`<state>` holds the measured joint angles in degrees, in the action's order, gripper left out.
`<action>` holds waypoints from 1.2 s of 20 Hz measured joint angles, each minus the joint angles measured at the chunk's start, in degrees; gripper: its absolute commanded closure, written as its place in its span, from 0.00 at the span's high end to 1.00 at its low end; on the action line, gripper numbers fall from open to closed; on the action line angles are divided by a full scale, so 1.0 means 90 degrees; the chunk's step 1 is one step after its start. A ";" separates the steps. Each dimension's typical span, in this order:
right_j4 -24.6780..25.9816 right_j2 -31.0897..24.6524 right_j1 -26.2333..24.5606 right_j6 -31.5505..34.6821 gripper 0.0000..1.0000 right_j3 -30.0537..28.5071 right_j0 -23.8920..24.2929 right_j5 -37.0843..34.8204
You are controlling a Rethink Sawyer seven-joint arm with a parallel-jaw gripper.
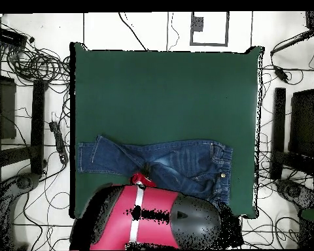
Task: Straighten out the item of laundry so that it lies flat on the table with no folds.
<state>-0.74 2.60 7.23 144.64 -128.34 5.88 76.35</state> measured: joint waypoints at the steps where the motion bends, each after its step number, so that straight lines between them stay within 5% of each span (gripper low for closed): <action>1: 0.0028 -0.0021 -0.0005 0.0000 0.00 -0.0001 0.0042 0.0005; 10: 0.0196 -0.0166 -0.0012 0.0000 0.00 -0.0031 0.0305 0.0005; 11: 0.0243 -0.0227 -0.0001 -0.0001 1.00 -0.0042 0.0358 0.0037; 24: 0.0345 -0.0378 0.0042 -0.0001 1.00 -0.0140 0.0422 0.0191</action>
<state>2.37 -0.80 7.61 144.63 -129.60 9.68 78.07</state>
